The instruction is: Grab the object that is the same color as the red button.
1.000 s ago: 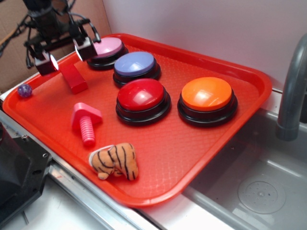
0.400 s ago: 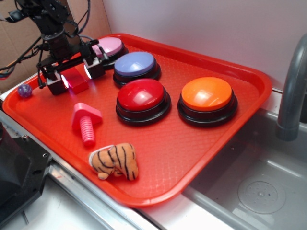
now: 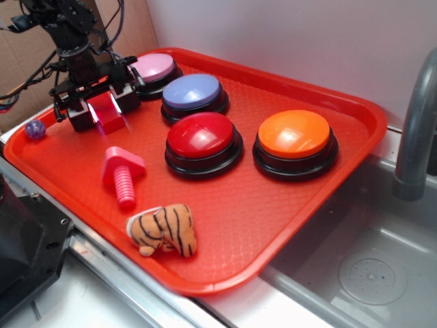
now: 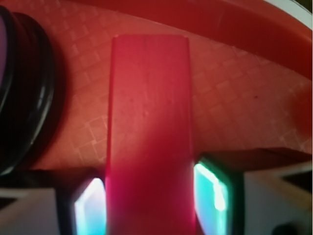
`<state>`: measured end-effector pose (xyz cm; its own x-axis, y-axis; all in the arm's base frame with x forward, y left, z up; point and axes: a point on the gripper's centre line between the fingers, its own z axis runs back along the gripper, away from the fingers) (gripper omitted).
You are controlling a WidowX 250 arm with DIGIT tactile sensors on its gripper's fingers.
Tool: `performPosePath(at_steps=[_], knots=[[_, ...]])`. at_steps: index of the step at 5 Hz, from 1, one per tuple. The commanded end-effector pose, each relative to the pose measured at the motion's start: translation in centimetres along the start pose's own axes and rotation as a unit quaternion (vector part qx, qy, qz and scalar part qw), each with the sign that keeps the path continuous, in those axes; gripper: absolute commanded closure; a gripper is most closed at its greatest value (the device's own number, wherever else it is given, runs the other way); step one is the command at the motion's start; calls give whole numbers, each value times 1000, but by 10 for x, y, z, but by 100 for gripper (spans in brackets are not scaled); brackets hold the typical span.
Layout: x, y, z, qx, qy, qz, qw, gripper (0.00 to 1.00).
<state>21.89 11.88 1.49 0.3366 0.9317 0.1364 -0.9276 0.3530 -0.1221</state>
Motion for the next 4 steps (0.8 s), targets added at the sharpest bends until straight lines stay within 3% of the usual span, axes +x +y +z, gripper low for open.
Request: performPosePath(at_steps=[1,2,3,4], knots=[[-7,-1,24,-37,-10,-61,997,100],[-20,-14,71,-108,-2,-175,979,100],[-34,-21,107,-110,14,-297,948,100],[-49,-22,131,-131,52,-406,903,100]])
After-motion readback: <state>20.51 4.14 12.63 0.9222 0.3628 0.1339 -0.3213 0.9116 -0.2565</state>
